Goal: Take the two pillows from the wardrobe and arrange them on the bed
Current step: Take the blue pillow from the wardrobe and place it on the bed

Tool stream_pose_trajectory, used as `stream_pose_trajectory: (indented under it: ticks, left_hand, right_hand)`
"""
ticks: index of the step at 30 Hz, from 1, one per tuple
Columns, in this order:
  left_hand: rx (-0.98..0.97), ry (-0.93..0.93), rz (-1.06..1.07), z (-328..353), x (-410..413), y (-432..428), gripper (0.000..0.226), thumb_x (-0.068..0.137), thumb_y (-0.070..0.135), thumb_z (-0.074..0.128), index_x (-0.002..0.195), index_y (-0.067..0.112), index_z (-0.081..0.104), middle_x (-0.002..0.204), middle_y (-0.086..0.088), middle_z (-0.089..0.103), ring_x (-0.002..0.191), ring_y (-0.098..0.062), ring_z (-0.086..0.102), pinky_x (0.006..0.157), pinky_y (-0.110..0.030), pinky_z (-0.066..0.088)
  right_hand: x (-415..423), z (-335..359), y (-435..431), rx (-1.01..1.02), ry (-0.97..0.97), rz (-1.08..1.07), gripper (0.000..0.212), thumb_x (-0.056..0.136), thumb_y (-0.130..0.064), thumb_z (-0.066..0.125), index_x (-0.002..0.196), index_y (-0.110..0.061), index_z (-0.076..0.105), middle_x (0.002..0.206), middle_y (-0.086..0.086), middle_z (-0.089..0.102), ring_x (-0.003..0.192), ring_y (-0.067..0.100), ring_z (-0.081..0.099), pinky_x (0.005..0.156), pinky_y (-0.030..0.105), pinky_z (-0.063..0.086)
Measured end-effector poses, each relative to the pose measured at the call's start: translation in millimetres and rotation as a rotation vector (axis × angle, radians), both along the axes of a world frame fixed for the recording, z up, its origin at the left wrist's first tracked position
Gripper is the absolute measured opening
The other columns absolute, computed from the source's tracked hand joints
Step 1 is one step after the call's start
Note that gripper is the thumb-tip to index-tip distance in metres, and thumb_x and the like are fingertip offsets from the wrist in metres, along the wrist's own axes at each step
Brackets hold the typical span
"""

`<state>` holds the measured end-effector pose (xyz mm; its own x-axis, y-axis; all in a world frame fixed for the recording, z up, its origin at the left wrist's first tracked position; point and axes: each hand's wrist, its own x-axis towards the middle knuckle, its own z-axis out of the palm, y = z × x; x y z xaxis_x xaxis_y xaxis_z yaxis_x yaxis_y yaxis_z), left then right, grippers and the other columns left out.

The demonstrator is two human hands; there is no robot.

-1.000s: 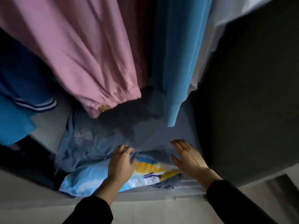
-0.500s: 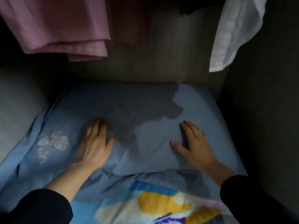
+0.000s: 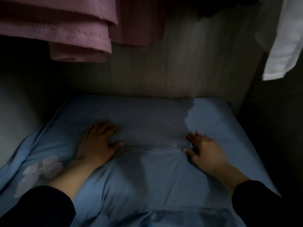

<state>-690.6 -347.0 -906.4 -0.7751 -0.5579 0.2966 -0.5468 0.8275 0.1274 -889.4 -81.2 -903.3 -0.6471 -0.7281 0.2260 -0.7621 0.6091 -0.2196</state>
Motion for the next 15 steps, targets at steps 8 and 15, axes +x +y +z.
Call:
stream_pose_trajectory:
  ticks: [8, 15]
  left_hand:
    - [0.052, 0.056, 0.069, -29.1, -6.1, 7.5, 0.035, 0.091, 0.019, 0.044, 0.123, 0.021, 0.057, 0.136, -0.006, 0.054, 0.125, -0.025, 0.048, 0.107, -0.034, 0.038]
    - [0.168, 0.281, 0.188, 24.6, 3.5, 24.6, 0.020, 0.092, 0.014, 0.041, 0.097, 0.009, 0.060, 0.105, -0.023, 0.066, 0.093, -0.037, 0.064, 0.075, -0.037, 0.048]
  right_hand:
    - [9.6, -3.6, -19.1, -0.114, 0.024, -0.106, 0.031, 0.095, -0.034, 0.047, 0.090, -0.010, 0.067, 0.096, 0.020, 0.071, 0.091, 0.038, 0.063, 0.071, 0.040, 0.049]
    - [24.2, 46.1, -6.0, -0.100, -0.143, -0.113, 0.032, 0.096, -0.029, 0.046, 0.088, -0.004, 0.065, 0.101, 0.026, 0.067, 0.097, 0.039, 0.062, 0.078, 0.040, 0.047]
